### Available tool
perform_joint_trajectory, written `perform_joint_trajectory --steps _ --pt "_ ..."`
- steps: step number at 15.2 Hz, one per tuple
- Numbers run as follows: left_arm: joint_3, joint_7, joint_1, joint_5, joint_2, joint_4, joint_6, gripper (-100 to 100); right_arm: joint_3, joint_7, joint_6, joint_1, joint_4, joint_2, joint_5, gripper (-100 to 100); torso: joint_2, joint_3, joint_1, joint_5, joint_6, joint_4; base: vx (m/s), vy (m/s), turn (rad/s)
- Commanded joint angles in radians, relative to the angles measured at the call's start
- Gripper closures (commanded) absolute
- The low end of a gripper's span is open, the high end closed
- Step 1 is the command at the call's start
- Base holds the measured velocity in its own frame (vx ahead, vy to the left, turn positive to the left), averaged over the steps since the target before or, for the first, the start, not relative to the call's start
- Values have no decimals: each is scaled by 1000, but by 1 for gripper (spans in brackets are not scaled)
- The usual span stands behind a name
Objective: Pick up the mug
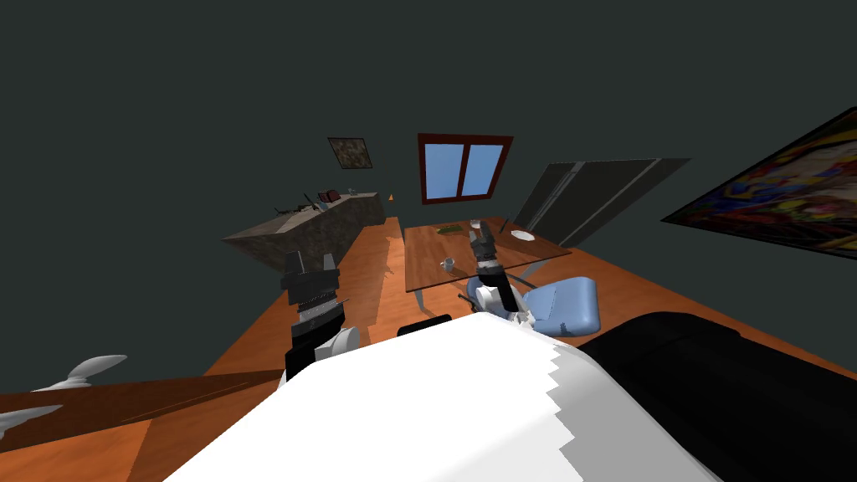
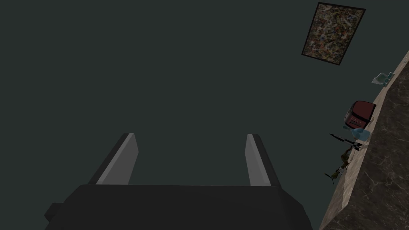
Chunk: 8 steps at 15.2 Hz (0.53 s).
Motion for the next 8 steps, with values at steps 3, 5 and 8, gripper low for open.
perform_joint_trajectory --steps 3,5,8 --pt "0 0 0 0 0 0 0 0 -22 -66 84 -73 77 -46 -12 -100 0 0 0 0 0 0 -7 -10 -1" --pt "0 0 0 0 0 0 0 0 -31 -96 121 -105 112 -63 -17 -100 0 0 0 0 0 0 -5 -9 0" --pt "0 0 0 0 0 0 0 0 -41 -128 178 -138 149 -79 -23 -100 0 0 0 0 0 0 -3 -8 2"
